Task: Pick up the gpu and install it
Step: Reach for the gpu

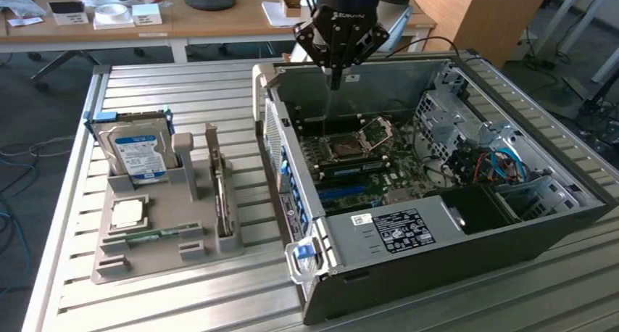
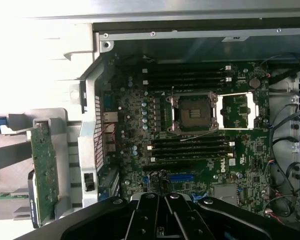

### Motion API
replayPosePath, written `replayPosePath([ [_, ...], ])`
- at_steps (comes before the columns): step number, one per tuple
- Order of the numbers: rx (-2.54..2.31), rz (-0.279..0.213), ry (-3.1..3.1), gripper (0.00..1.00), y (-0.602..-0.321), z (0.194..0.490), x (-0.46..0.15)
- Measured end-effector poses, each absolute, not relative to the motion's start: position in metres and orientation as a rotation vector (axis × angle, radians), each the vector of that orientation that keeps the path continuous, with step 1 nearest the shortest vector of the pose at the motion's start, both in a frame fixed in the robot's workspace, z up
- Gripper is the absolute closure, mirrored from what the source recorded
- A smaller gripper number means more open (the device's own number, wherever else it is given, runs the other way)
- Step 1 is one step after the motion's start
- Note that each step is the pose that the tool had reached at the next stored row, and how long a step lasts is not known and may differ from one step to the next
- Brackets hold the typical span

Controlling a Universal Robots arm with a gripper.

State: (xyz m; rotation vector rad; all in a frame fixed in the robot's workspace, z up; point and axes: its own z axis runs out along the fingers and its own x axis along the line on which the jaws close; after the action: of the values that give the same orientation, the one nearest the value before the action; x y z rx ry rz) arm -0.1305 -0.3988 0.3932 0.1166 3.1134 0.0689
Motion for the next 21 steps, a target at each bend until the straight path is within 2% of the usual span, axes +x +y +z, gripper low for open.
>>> replayPosePath([
  [21,0.116,0.069,3.111,0.89,-0.399,0.393,-0.162],
])
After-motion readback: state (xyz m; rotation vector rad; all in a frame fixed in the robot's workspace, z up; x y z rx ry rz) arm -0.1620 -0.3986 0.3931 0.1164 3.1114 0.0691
